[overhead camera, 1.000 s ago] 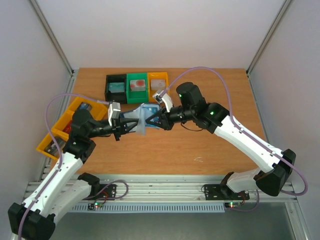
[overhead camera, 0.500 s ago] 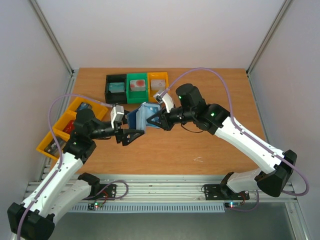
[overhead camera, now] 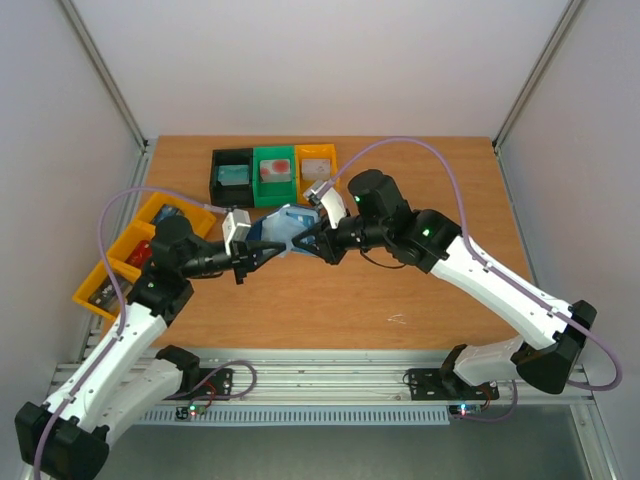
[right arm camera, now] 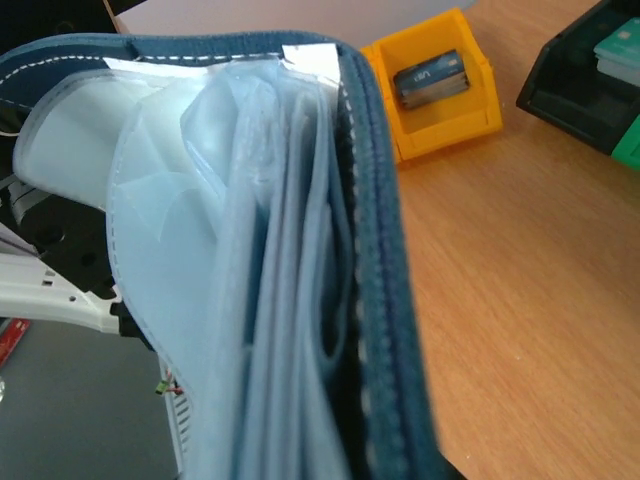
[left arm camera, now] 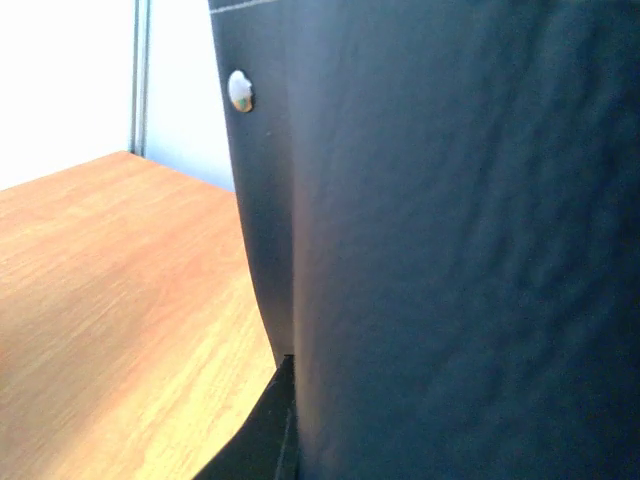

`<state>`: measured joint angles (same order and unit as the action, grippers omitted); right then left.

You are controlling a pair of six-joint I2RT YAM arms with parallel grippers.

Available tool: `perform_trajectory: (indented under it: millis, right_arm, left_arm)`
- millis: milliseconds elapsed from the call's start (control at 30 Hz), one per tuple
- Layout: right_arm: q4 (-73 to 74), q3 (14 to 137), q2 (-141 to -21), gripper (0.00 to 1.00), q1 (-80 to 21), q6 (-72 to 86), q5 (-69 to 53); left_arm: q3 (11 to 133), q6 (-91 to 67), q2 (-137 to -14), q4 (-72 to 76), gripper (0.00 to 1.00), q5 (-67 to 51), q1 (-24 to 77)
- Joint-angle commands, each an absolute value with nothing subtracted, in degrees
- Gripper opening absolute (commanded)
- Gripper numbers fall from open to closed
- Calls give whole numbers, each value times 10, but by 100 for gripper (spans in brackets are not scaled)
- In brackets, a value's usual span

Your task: Take the credit cards out of the card holder

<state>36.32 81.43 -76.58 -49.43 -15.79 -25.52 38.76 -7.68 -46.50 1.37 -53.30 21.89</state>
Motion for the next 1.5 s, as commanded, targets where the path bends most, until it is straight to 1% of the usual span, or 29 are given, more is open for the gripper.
perform_trajectory:
  millis: [0, 33, 67, 100, 133, 167, 267, 333, 467, 500, 533, 600, 633, 733, 767, 833, 867, 900, 967, 1033, 1067, 1100, 1167, 1267, 1300, 1333, 1367, 1400, 1467]
  right_arm:
    - [317, 799, -725, 5, -507, -185, -316]
    - [321, 795, -719, 14, -506, -189, -314]
    - [326, 789, -712, 27, -503, -193, -308]
    - [331, 783, -705, 34, -499, -195, -301]
    - [334, 776, -697, 39, -492, -197, -297]
    - [337, 769, -691, 42, -484, -198, -294]
    - [347, 763, -680, 42, -463, -197, -299]
    - [350, 766, -681, 40, -458, -196, -299]
    - [348, 774, -695, 33, -458, -188, -293]
    - [347, 774, -697, 30, -458, -186, -292]
    - [344, 774, -699, 24, -457, -184, -292]
    - [340, 773, -699, 8, -456, -181, -293]
    - [339, 773, -699, 2, -455, -178, -293]
    - [346, 773, -700, 1, -448, -167, -290]
    - [350, 773, -700, 1, -447, -163, -284]
    - [359, 775, -701, 1, -446, -153, -268]
    - [364, 777, -703, 1, -446, -147, -258]
    - [371, 781, -707, 1, -446, -138, -247]
    - [389, 791, -718, 1, -448, -116, -219]
    - [420, 806, -732, 1, -451, -92, -162]
    - [446, 816, -744, 1, -452, -71, -93]
    - [479, 829, -757, 1, -452, -40, -31]
    - [574, 870, -797, 1, -456, 29, 86]
    - [698, 947, -879, 1, -476, 50, 197]
    - [738, 975, -907, 1, -484, 49, 213]
    - [756, 1003, -933, 1, -494, 45, 220]
    - [763, 1026, -952, 1, -503, 41, 218]
    - [757, 1044, -966, 1, -508, 35, 203]
    - [728, 1053, -978, 1, -511, 32, 145]
  left_arm:
    - [405, -43, -456, 3, 0, -475, 219]
    - [406, -51, -454, 3, 0, -477, 219]
    - [405, -68, -452, 10, 0, -486, 218]
    - [404, -78, -451, 19, 0, -500, 218]
    - [400, -91, -451, 30, 0, -515, 218]
    - [398, -102, -450, 41, 0, -528, 218]
    - [391, -121, -452, 63, 0, -542, 218]
    - [389, -125, -452, 67, 0, -551, 218]
    - [392, -114, -453, 63, 0, -565, 218]
    - [391, -114, -452, 63, 0, -568, 218]
    - [390, -111, -451, 62, 0, -571, 218]
    - [388, -112, -448, 61, 0, -573, 218]
    - [387, -112, -446, 60, 0, -571, 218]
    - [382, -112, -442, 52, 0, -528, 217]
    - [380, -112, -440, 46, 4, -486, 217]
    - [377, -111, -437, 23, 32, -359, 217]
    - [378, -111, -438, 9, 41, -283, 218]
    - [378, -106, -439, -5, 46, -210, 217]
    - [380, -89, -444, -31, 51, -75, 217]
    - [383, -60, -451, -48, 53, 37, 214]
    - [384, -47, -453, -53, 53, 69, 212]
    - [386, -27, -453, -56, 53, 76, 210]
    - [384, -1, -443, -56, 54, 30, 208]
    - [383, 25, -435, -54, 52, -112, 208]
    - [381, 19, -436, -51, 50, -166, 209]
    - [380, 13, -437, -43, 49, -228, 209]
    - [376, 1, -437, -32, 45, -282, 211]
    - [372, -16, -436, -17, 42, -360, 214]
    - [362, -39, -436, 29, 38, -449, 225]
